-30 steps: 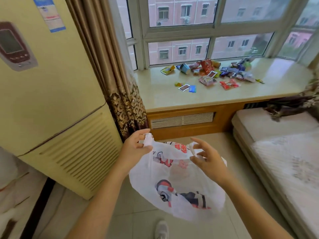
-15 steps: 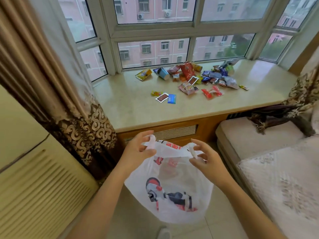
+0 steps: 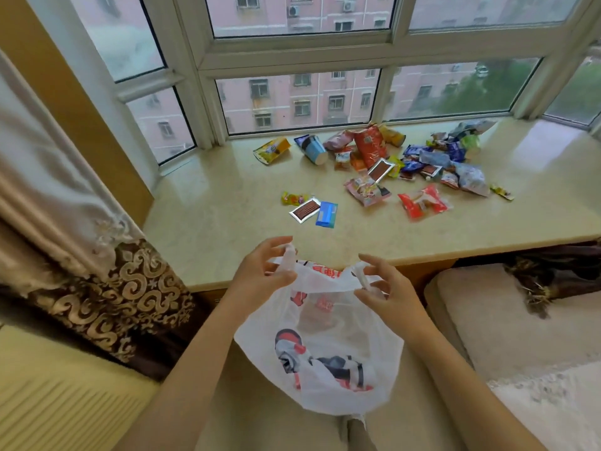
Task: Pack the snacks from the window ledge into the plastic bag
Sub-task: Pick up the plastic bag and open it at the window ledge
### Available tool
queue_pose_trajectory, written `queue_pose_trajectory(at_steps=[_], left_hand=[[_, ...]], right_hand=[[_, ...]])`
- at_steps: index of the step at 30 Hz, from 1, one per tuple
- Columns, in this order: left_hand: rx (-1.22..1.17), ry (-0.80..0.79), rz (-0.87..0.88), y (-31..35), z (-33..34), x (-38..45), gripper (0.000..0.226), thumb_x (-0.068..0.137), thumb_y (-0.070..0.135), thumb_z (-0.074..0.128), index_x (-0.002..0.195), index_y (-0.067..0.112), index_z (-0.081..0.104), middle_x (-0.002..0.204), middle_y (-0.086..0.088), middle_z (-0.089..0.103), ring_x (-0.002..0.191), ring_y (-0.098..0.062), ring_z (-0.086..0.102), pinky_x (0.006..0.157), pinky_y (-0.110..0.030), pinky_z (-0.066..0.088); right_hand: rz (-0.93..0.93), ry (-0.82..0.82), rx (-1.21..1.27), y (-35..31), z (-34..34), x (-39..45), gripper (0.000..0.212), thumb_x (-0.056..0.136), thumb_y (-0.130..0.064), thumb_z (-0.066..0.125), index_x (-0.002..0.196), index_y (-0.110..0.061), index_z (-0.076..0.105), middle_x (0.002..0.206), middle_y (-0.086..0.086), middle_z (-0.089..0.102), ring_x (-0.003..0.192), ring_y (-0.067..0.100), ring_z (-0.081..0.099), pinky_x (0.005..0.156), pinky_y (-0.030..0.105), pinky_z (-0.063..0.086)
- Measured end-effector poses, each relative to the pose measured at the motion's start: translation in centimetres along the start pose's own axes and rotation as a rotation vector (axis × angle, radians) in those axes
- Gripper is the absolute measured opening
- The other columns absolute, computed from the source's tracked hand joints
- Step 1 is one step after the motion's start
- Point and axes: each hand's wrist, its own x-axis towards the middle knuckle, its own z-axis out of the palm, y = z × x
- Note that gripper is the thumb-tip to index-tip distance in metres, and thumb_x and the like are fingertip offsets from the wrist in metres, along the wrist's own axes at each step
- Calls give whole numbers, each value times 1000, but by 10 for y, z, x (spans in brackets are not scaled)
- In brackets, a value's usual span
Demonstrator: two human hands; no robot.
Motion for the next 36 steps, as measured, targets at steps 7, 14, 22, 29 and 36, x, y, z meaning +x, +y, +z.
queue_pose_trajectory(at_steps=[7, 14, 22, 29, 36], left_hand=[[-11, 178, -46, 23, 17, 107, 50, 82, 13, 73, 122, 39, 56, 115, 10, 64, 93, -14, 66, 76, -21, 54], [-20, 321, -56, 37, -5, 197, 52, 82, 11, 72, 124, 34, 56, 115, 12, 63, 88, -12, 64, 72, -21, 52], [-27, 391, -66, 19, -65, 290, 50, 82, 14, 72, 125, 35, 55, 118, 8, 62, 94, -15, 64, 74, -24, 52], [-33, 407, -116, -6, -134, 357, 50, 83, 12, 71, 123, 35, 55, 118, 9, 61, 97, -16, 63, 72, -21, 50], [-42, 461, -163, -34, -190, 403, 55, 80, 9, 74, 126, 31, 55, 116, 9, 60, 96, -15, 62, 74, -21, 50]], right_hand=[[-50, -126, -27, 3, -55, 140, 57, 83, -7, 70, 130, -31, 49, 116, -6, 57, 98, 11, 59, 74, 11, 50], [-93, -184, 33, -11, -56, 260, 38, 89, -15, 64, 124, -29, 56, 104, -4, 63, 76, 15, 68, 66, 15, 51], [-139, -275, -37, -38, -6, 376, 36, 91, -16, 62, 122, -34, 54, 106, -8, 61, 75, 4, 65, 67, 14, 52], [-132, -314, -56, -62, 60, 458, 38, 90, -20, 63, 125, -33, 55, 105, -13, 60, 77, 13, 65, 73, 33, 55], [-153, -302, -38, -72, 116, 523, 48, 87, -2, 59, 124, -33, 54, 102, -23, 58, 80, 5, 60, 68, 20, 53]])
